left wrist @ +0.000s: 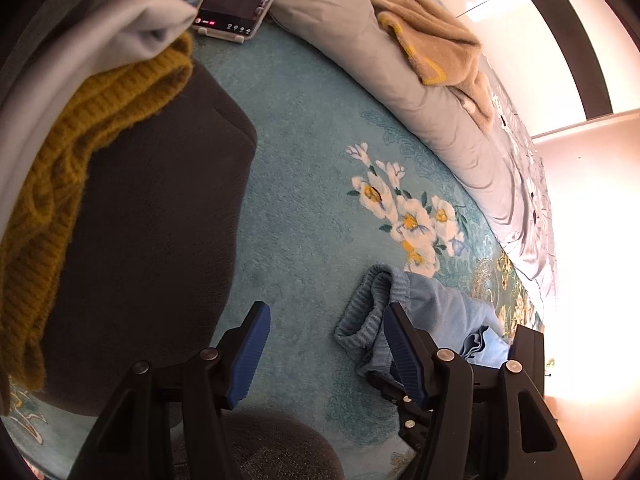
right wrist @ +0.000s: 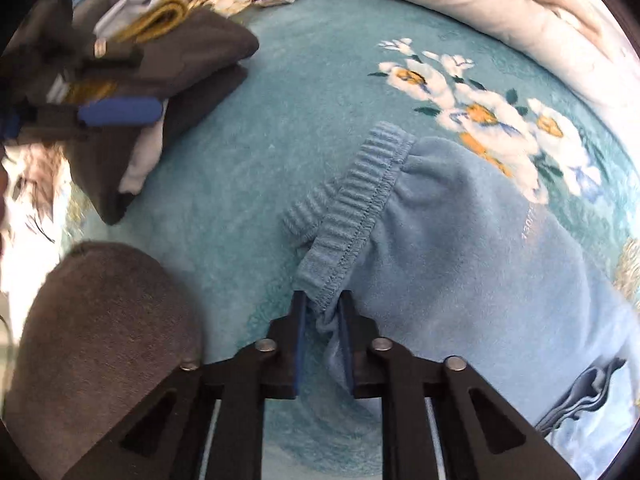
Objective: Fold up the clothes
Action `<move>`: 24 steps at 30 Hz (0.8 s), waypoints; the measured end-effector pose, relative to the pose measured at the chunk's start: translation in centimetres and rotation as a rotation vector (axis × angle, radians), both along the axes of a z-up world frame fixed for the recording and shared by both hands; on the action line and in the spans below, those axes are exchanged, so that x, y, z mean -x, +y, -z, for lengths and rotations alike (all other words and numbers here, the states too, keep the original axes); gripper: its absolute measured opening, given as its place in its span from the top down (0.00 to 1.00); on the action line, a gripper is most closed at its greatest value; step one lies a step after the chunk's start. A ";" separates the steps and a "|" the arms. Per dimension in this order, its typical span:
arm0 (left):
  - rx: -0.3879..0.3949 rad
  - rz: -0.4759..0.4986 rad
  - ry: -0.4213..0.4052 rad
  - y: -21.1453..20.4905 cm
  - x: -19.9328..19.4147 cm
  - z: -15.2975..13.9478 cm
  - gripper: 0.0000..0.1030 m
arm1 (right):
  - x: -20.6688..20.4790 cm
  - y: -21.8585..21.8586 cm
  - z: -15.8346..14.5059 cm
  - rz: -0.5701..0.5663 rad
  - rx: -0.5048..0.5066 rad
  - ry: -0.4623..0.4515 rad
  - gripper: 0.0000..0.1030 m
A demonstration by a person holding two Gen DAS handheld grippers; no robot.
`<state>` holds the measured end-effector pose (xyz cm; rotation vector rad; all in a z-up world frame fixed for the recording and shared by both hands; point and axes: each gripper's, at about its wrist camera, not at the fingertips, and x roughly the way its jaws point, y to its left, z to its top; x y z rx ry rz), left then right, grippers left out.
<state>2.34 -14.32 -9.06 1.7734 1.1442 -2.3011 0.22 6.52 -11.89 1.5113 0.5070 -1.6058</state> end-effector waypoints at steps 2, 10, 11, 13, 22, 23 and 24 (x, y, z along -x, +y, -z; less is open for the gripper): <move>-0.013 -0.001 0.004 -0.1 -0.1 0.2 0.39 | 0.7 0.3 -0.9 0.032 0.050 -0.039 0.90; -0.051 0.004 -0.002 -0.1 0.2 0.8 0.39 | 5.4 4.7 -4.2 0.392 0.403 -0.206 0.90; -0.054 0.008 -0.009 0.1 0.3 1.0 0.39 | 5.2 4.0 -3.4 0.385 0.368 -0.206 0.90; -0.059 0.014 -0.020 0.4 0.4 1.3 0.39 | 4.7 2.5 -2.1 0.361 0.303 -0.207 0.90; -0.065 0.103 -0.051 3.1 1.8 2.4 0.39 | 3.9 2.6 0.1 0.305 0.204 -0.201 0.83; -0.060 0.123 -0.055 3.6 2.2 2.5 0.39 | 4.1 2.9 -0.4 0.297 0.220 -0.193 0.82; -0.055 0.145 -0.060 4.1 2.5 2.6 0.39 | 4.4 3.4 -1.0 0.297 0.245 -0.187 0.76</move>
